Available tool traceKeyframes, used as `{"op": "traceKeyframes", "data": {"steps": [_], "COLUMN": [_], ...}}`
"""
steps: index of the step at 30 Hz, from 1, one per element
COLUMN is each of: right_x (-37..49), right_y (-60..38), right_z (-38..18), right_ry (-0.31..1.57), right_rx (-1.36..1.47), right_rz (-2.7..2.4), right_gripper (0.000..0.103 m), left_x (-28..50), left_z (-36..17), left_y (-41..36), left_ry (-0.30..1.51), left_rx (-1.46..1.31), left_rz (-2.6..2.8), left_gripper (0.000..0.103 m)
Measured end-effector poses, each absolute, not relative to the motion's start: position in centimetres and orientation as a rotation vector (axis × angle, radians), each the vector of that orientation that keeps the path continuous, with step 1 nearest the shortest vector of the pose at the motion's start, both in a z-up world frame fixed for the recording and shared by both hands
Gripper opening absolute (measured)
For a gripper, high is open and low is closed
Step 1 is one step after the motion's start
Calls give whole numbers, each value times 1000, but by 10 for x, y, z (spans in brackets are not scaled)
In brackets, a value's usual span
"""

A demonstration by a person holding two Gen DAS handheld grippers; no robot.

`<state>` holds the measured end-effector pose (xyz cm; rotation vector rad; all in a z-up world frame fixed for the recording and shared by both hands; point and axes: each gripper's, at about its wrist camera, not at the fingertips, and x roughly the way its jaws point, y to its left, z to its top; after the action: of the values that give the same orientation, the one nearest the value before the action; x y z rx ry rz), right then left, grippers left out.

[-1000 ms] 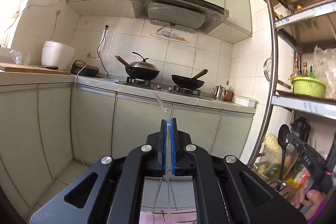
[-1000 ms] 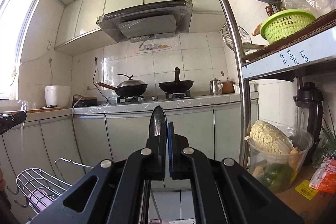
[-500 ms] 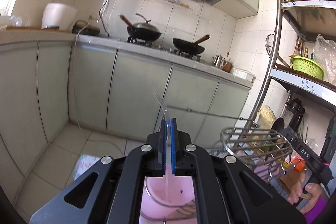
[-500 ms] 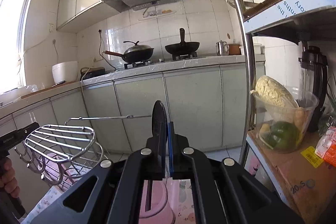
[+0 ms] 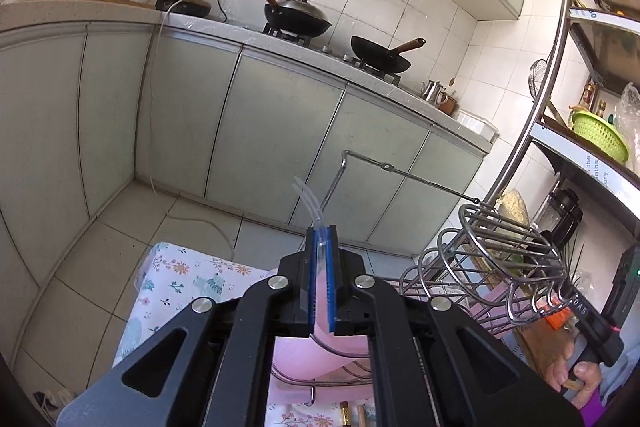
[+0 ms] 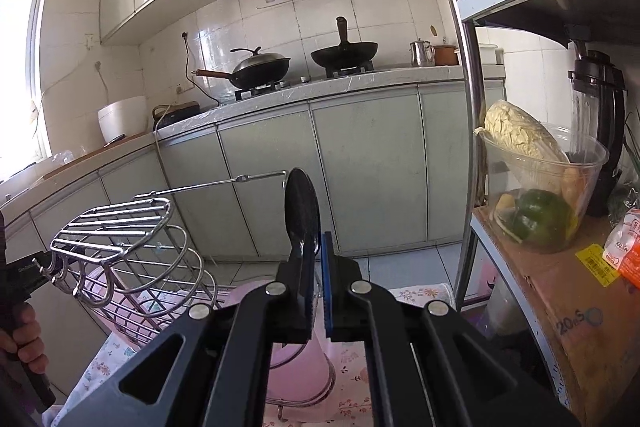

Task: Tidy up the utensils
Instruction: 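Lift the spoon with the right gripper while the left gripper lifts the fork over the pink cup, then lower the spoon into the pink cup and open the right gripper while the left releases the fork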

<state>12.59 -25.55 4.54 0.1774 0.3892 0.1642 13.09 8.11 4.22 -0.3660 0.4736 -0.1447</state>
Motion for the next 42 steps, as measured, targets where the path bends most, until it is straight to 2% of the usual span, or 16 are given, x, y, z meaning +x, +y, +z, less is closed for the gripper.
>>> {"op": "traceKeyframes", "data": {"steps": [1, 2, 3, 6, 23, 42], "right_x": [126, 126, 127, 124, 68, 39], "right_y": [-255, -255, -255, -254, -266, -231], "right_z": [45, 45, 45, 46, 40, -18], "right_ry": [399, 410, 419, 429, 459, 704], "right_rx": [178, 181, 182, 188, 253, 252], "right_rz": [175, 183, 185, 195, 196, 301], "right_gripper": [4, 6, 12, 29, 31, 31], "left_x": [132, 132, 133, 131, 82, 38], "left_z": [43, 42, 42, 43, 58, -5], "left_y": [81, 82, 83, 87, 88, 50], "left_ry": [482, 495, 504, 518, 505, 730], "left_rx": [-369, -374, -380, -407, -398, -329], "left_rz": [-141, -136, -135, -133, -128, -199], "left_gripper": [7, 14, 24, 35, 37, 37]}}
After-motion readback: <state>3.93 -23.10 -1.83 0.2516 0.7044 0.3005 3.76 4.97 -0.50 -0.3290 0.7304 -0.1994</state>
